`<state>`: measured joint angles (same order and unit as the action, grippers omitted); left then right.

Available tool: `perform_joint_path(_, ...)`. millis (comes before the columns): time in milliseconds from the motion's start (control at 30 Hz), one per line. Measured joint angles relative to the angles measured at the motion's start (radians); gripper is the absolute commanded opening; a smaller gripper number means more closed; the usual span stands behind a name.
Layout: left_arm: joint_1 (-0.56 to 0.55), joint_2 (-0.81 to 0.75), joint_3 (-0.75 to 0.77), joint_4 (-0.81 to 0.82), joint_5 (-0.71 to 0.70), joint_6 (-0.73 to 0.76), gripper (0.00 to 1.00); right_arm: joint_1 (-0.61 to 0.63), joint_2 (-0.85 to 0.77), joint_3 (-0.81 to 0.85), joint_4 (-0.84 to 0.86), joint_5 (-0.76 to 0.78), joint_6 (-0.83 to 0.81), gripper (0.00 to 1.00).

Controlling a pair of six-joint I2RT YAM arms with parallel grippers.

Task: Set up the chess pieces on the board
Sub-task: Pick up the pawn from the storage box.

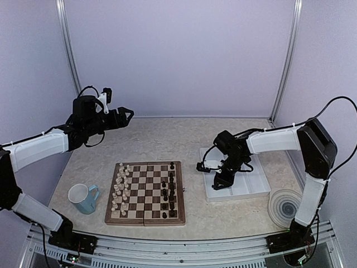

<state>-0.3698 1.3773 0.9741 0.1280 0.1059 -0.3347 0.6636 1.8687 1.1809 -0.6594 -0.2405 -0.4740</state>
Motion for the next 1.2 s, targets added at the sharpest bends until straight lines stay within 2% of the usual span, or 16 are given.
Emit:
perform_joint_path(467,0.004,0.039,0.019,0.013,0.137,-0.003,0.72,0.045,-0.036,-0.058,0.063,0.058,-0.058,0.13)
perform_joint_path(700,-0.01,0.09,0.05,0.014,0.228,-0.003,0.68,0.048,-0.072,-0.101,0.074,0.07,-0.071,0.15)
perform_joint_path(833,-0.034,0.117,0.059,0.011,0.265,-0.003,0.68,0.048,-0.074,-0.105,0.076,0.07,-0.075,0.2)
perform_joint_path(1200,-0.056,0.129,0.065,0.004,0.287,-0.001,0.67,0.048,-0.082,-0.116,0.078,0.076,-0.079,0.2)
